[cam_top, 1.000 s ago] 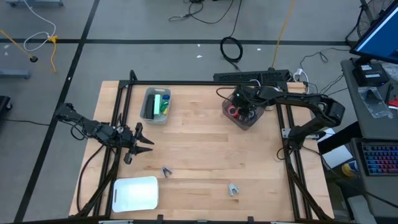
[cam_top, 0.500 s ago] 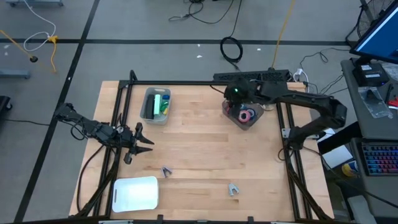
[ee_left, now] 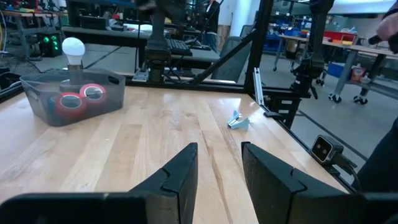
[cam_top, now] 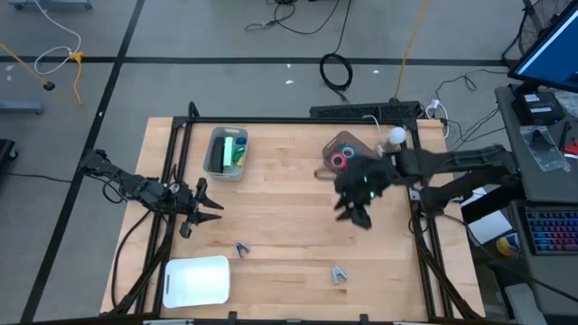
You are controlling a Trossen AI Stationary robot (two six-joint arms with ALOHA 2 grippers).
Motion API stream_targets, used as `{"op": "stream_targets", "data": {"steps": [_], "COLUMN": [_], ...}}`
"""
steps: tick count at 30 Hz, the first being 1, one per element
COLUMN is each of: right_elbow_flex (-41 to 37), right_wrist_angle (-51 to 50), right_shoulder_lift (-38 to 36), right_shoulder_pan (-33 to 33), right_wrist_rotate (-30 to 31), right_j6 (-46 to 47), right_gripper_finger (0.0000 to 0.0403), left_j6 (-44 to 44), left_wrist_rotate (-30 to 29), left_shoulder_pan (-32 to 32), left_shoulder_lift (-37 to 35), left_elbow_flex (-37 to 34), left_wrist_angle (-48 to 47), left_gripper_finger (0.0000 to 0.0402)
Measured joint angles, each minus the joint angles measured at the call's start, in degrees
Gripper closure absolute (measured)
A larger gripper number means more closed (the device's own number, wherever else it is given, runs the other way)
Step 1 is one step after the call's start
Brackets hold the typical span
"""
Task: Pick and place Stapler, Stapler remover, tape
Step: Put the light blue staple remover into the white bin
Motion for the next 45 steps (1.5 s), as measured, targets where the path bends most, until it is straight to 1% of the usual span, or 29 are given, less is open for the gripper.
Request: {"op": "stream_targets", "data": {"steps": [5,8,12,17,19,24,29,32,36,40,45], "right_elbow_flex": [0.0,0.0,0.0,0.0,-0.1,-0.1,-0.2,-1.7,-5.9,-12.2,-20.3], "right_wrist_angle": [1.5,2.7,2.7,2.4,2.1,2.1,2.0,3.2,6.6,14.1,28.1], "right_shoulder_lift": [2.6,5.3,9.7,14.8,16.3,19.7,23.2,24.0,22.9,21.1,20.5], "right_shoulder_pan": [10.4,15.2,19.2,21.7,22.5,24.0,24.8,24.8,24.8,24.8,24.8], "right_wrist_rotate": [0.1,0.3,0.2,-0.1,-0.1,0.1,0.4,0.8,2.1,1.7,0.0], "right_j6": [9.2,15.0,26.0,38.9,42.3,47.2,47.5,46.9,48.3,51.2,56.5], "right_gripper_finger": [0.0234,0.0234,0.0234,0.0234,0.0234,0.0234,0.0234,0.0234,0.0234,0.0234,0.0234], "left_j6": [0.0,0.1,0.1,0.1,0.1,-0.1,-0.3,-0.3,-1.3,-1.7,-1.7], "left_wrist_rotate": [0.0,0.0,0.0,0.0,0.0,0.0,0.0,0.0,0.0,0.0,0.0], "left_shoulder_pan": [0.0,0.0,0.0,0.0,0.0,0.0,0.0,0.0,0.0,0.0,0.0], "left_shoulder_lift": [0.0,0.0,0.0,0.0,0.0,0.0,0.0,0.0,0.0,0.0,0.0], "left_elbow_flex": [0.0,0.0,0.0,0.0,0.0,0.0,0.0,0.0,0.0,0.0,0.0], "left_wrist_angle": [0.0,0.0,0.0,0.0,0.0,0.0,0.0,0.0,0.0,0.0,0.0], "left_gripper_finger": [0.0275,0.0275,0.0275,0.0275,0.0275,0.0275,0.0275,0.0275,0.0275,0.0275,0.0275]}}
